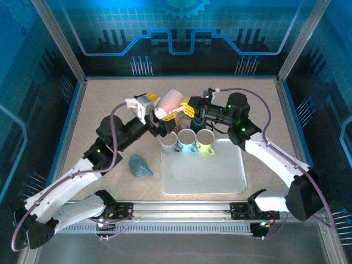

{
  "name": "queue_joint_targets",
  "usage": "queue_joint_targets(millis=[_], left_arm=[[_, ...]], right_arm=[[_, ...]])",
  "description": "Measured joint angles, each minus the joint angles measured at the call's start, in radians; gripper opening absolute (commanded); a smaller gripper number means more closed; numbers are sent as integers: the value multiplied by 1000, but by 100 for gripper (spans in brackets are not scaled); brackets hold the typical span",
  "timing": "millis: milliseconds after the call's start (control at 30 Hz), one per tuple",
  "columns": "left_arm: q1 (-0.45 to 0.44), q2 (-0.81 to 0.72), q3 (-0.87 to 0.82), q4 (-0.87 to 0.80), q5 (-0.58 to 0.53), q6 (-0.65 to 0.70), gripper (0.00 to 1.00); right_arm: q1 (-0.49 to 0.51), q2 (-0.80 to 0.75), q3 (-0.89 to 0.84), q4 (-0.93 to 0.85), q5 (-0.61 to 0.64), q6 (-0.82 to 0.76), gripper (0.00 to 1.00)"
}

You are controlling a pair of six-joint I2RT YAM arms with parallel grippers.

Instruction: Turn the mug right side up

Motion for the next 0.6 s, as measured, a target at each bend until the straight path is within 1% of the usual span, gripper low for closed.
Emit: queue_joint_targets(millis=[200,300,433,500,600], left_arm=[[0,-132,-90,-103,-6,-58,99],[0,-206,-98,-188,-23,-87,99],[0,-307,-98,-296,-77,-113,99],[0,-343,-90,-357,-116,-123,99],[0,-349,-53,-459,-175,-131,99]], right_arm=[[8,21,0,-16,14,-39,0],[8,21,0,-36,26,-103,0],[13,3,3,-175,70,-284,0],[19,-24,7,-275,114,-404,0],[34,-70,31,-419,190,-613,0]])
